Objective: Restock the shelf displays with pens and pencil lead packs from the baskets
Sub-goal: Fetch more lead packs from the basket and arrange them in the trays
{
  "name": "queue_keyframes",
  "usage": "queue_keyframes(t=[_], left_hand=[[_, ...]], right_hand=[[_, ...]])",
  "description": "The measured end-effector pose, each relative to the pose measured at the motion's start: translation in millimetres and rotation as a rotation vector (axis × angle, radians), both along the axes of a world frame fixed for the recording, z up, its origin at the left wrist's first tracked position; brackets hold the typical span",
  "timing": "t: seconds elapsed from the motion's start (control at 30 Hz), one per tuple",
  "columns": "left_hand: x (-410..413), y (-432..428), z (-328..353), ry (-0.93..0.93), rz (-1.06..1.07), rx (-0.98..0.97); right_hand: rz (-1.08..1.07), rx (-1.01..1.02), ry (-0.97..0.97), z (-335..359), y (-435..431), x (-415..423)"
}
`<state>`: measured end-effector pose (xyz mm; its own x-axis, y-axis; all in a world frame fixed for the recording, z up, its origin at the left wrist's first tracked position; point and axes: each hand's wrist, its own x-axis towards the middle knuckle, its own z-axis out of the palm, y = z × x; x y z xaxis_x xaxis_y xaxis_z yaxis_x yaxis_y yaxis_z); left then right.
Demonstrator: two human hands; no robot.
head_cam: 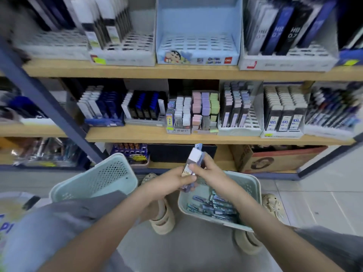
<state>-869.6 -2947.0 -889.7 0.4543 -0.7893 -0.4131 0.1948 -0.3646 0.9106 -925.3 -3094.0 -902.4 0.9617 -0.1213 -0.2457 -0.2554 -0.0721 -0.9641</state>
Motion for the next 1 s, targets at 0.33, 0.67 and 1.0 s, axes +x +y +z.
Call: queue_keyframes(t=[0.33,0.67,1.0], left_hand=[[22,32,77,-0.011,0.142,-0.121],[72,78,146,-0.095,0.471,-0.241],[126,125,201,-0.288,0.728,-0.346]], right_hand=[[0.072,0.139,-0.117,79,26,36],[0.024,0.068,-0.28,158,56,96],[-0.194,-0.18,-0.741,246,82,169]])
